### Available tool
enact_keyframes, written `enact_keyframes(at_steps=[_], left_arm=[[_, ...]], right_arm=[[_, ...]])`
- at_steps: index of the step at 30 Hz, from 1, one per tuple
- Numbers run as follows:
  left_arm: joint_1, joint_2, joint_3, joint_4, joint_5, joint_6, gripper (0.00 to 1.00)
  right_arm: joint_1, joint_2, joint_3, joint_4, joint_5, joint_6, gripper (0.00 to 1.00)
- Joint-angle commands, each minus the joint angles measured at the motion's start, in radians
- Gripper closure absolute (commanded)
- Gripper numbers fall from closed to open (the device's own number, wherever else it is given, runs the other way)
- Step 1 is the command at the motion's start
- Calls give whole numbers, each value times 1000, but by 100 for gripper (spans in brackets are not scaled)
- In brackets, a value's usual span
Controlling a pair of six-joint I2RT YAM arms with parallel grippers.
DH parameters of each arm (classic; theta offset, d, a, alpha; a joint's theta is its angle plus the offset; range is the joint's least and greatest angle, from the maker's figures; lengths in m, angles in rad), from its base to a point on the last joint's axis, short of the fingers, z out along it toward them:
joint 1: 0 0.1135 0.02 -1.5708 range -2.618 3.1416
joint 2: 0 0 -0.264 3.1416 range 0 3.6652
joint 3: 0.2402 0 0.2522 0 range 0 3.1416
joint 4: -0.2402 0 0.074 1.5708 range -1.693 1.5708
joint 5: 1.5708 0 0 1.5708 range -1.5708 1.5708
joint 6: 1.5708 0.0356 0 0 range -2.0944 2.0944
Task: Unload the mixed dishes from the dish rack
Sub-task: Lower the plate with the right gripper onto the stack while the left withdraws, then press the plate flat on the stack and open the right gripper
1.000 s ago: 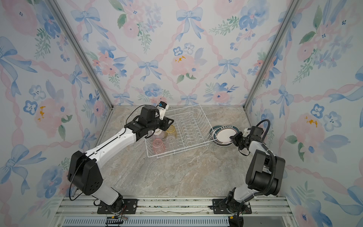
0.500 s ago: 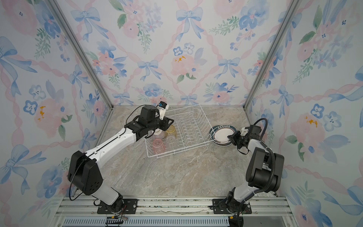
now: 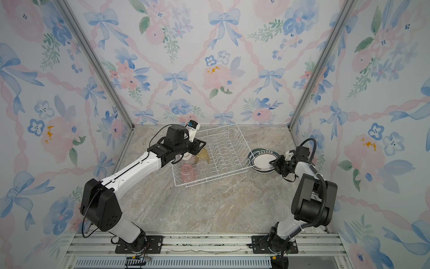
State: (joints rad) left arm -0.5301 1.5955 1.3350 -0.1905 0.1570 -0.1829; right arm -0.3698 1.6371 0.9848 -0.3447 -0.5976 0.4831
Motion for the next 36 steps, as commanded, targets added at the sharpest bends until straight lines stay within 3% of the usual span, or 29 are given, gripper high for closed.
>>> enact_keyframes(at_steps=[1,15,36], left_arm=[[-2,1,-11,-19,19,18,62],[-2,6,-18,-20,26,22,63],[7,-8,-35,-22,30,31,63]], right_arm=[[7,9,37,-101,35,-70,66],[11,-23,70,-238,149,-174,46],[122,75,183,-309,379,-222,37]])
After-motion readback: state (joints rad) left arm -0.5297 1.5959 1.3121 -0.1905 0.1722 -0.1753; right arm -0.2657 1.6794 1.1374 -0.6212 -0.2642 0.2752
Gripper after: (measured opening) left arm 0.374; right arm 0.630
